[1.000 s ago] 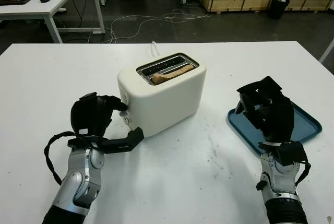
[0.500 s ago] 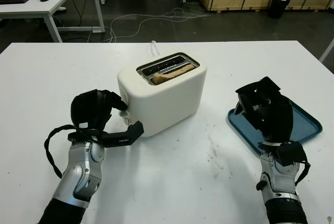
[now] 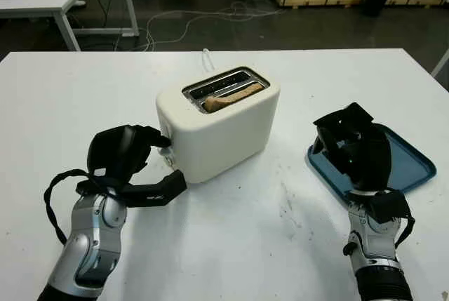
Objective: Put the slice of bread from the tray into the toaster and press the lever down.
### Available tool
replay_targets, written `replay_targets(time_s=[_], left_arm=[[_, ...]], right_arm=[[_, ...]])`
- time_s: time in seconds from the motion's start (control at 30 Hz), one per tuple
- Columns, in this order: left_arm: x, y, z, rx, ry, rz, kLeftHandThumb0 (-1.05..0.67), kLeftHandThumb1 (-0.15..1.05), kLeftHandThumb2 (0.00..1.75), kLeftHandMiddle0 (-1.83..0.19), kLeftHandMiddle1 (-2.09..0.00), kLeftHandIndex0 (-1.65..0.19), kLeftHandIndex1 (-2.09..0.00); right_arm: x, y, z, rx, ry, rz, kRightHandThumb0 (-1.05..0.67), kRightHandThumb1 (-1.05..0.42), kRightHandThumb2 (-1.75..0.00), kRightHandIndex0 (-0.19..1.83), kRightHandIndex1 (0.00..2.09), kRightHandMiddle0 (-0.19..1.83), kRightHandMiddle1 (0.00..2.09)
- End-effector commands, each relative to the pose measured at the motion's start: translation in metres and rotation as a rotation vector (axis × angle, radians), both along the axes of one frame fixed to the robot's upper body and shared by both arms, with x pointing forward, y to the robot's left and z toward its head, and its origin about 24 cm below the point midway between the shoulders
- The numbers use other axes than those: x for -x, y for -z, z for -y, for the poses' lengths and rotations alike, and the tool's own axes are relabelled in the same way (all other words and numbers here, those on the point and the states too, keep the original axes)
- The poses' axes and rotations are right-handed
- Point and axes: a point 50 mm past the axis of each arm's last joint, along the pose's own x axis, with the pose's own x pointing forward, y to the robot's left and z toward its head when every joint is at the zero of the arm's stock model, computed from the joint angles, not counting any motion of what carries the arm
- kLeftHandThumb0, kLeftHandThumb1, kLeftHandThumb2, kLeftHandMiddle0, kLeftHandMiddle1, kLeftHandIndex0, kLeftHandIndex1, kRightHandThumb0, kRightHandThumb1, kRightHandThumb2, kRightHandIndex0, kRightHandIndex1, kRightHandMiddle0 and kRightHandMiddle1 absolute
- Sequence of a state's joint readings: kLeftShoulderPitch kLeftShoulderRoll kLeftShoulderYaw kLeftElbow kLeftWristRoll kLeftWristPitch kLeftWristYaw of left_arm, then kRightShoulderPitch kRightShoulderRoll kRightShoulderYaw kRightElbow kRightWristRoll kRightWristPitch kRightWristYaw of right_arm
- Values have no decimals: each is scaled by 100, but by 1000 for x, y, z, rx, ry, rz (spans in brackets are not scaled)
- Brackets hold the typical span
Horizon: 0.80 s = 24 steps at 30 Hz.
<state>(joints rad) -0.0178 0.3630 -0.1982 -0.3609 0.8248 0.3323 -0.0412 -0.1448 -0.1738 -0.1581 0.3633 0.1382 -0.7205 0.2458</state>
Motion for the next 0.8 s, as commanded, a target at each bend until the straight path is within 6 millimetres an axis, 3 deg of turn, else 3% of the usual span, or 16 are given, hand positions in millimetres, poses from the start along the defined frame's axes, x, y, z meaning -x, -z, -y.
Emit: replay_targets(time_s=[0.0, 0.43, 0.67, 0.77], left_arm=[[2, -17, 12, 37, 59, 73, 11, 92, 35, -96, -175, -114, -4], [9, -48, -6, 30, -27, 235, 11, 92, 32, -98, -175, -118, -6], [17, -68, -14, 68, -62, 413, 5, 91, 26, -98, -175, -133, -16], [20, -75, -16, 67, -53, 481, 2, 84, 27, -98, -175, -136, -27]], right_arm=[[0, 0, 0, -5, 0, -4, -35, -92, -29, 95, 175, 62, 175], [1, 4, -3, -12, -11, -15, -36, -92, -30, 95, 175, 62, 175], [1, 5, -5, -17, -8, -21, -36, -92, -30, 96, 175, 63, 175], [0, 5, -6, -11, -8, -19, -37, -92, -30, 96, 175, 63, 175]])
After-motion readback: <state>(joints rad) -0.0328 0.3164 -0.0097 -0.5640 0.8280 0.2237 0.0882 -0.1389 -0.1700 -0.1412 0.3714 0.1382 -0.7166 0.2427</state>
